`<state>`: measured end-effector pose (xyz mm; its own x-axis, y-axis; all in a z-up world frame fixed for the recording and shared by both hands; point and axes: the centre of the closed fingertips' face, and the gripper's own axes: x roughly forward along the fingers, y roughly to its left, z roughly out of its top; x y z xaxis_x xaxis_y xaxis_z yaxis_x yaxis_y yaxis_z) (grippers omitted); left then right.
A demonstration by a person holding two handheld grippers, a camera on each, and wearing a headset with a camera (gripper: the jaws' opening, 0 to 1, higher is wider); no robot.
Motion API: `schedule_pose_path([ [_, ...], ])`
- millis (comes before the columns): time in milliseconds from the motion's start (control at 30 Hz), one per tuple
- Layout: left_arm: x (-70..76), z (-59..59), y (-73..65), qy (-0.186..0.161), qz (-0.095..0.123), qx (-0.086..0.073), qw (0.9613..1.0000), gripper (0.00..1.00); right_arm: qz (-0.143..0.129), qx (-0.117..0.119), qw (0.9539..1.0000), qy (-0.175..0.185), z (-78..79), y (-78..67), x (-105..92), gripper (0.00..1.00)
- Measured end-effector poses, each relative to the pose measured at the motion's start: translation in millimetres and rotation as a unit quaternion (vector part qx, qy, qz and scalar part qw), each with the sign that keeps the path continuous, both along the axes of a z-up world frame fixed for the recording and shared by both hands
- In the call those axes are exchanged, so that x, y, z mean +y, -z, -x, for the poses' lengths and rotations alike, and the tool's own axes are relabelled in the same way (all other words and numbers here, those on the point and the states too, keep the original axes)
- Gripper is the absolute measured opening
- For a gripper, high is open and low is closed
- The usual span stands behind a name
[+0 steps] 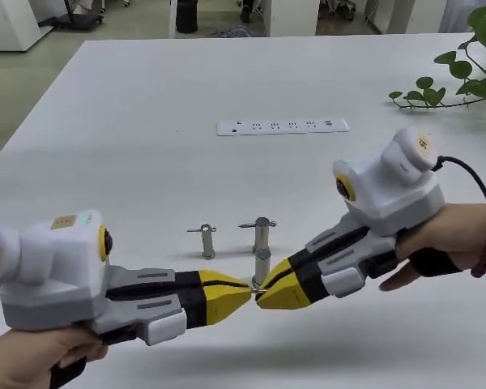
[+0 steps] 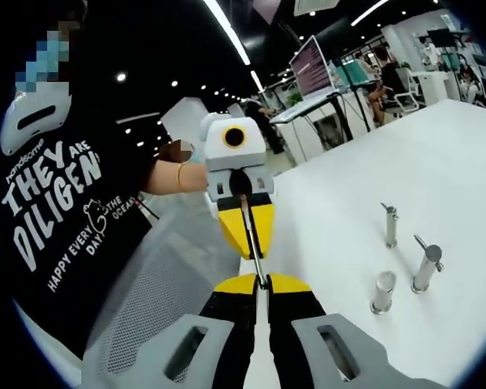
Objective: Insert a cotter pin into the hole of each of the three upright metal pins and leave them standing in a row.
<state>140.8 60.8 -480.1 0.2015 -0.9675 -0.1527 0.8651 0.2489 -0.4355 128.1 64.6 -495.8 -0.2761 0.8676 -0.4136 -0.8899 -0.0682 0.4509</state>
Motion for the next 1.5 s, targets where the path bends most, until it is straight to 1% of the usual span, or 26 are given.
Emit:
schedule_pose_path([
  [233, -1.0, 1.4, 1.8, 0.004, -0.004, 0.002, 1.0000, 0.00, 0.009, -0.013, 0.9998, -0.008, 1.0, 2.3, -1.4, 0.00],
  [367, -2.3, 2.6, 3.9, 0.008, -0.009, 0.004, 0.9999, 0.00, 0.019, -0.028, 0.9992, -0.019, 2.4, 5.2, -2.1, 0.00],
  [500, -3.1, 3.4, 6.5, 0.009, -0.015, 0.004, 0.9998, 0.00, 0.030, -0.035, 0.9986, -0.025, 2.5, 8.7, -2.9, 0.00],
  [567, -3.2, 3.8, 7.0, 0.010, -0.016, 0.004, 0.9998, 0.00, 0.030, -0.045, 0.9980, -0.033, 2.5, 9.7, -3.5, 0.00],
  [600, -3.2, 3.9, 7.8, 0.010, -0.019, 0.003, 0.9998, 0.00, 0.031, -0.054, 0.9973, -0.039, 2.9, 10.4, -3.7, 0.00],
  [633, -3.2, 3.9, 8.3, 0.010, -0.020, 0.002, 0.9997, 0.00, 0.033, -0.056, 0.9971, -0.040, 2.6, 11.2, -3.8, 0.00],
  [667, -3.3, 3.8, 9.0, 0.010, -0.023, -0.002, 0.9997, 0.00, 0.035, -0.064, 0.9964, -0.044, 1.8, 12.2, -3.9, 0.00],
  [733, -3.5, 4.1, 10.1, 0.013, -0.033, -0.024, 0.9991, 0.00, 0.036, -0.078, 0.9950, -0.051, 0.6, 13.5, -4.5, 0.00],
  [767, -3.5, 4.2, 10.7, 0.013, -0.035, -0.026, 0.9990, 0.00, 0.039, -0.087, 0.9940, -0.054, -0.9, 14.8, -4.9, 0.00],
  [800, -3.5, 3.9, 11.5, 0.013, -0.039, -0.034, 0.9986, 0.00, 0.042, -0.095, 0.9931, -0.056, -0.6, 15.6, -4.7, 0.00],
  [933, -3.4, 1.7, 15.2, 0.011, -0.049, -0.043, 0.9978, 0.00, 0.056, -0.119, 0.9892, -0.065, -0.7, 18.8, -5.2, 0.00],
  [967, -3.4, 0.1, 17.4, 0.008, -0.058, -0.051, 0.9970, 0.01, 0.061, -0.126, 0.9878, -0.068, -1.1, 20.0, -5.6, 0.00],
  [1067, -3.9, -1.7, 19.4, 0.006, -0.068, -0.064, 0.9956, 0.02, 0.067, -0.135, 0.9861, -0.069, -2.6, 22.1, -6.8, 0.00],
  [1100, -3.7, -3.3, 18.8, 0.005, -0.067, -0.068, 0.9954, 0.03, 0.070, -0.137, 0.9858, -0.068, -3.5, 23.3, -7.4, 0.00],
  [1200, -4.2, -7.1, 17.8, -0.002, -0.067, -0.075, 0.9950, 0.09, 0.083, -0.147, 0.9834, -0.066, -8.7, 28.9, -11.5, 0.00],
  [1300, -3.8, -11.9, 19.3, -0.012, -0.077, -0.083, 0.9935, 0.14, 0.094, -0.155, 0.9819, -0.057, -15.3, 32.8, -16.1, 0.00],
  [1333, -2.9, -14.8, 20.2, -0.020, -0.081, -0.086, 0.9927, 0.17, 0.097, -0.157, 0.9814, -0.053, -18.5, 33.7, -18.4, 0.00],
  [1433, -0.6, -21.8, 21.7, -0.040, -0.088, -0.092, 0.9911, 0.18, 0.102, -0.155, 0.9818, -0.041, -24.8, 35.1, -23.1, 0.00],
  [1467, 0.2, -24.3, 22.1, -0.047, -0.090, -0.097, 0.9901, 0.18, 0.107, -0.161, 0.9805, -0.036, -27.8, 36.4, -25.3, 0.00],
  [1500, 0.5, -25.8, 22.2, -0.053, -0.091, -0.099, 0.9895, 0.18, 0.112, -0.164, 0.9794, -0.034, -29.9, 37.6, -27.0, 0.00],
])
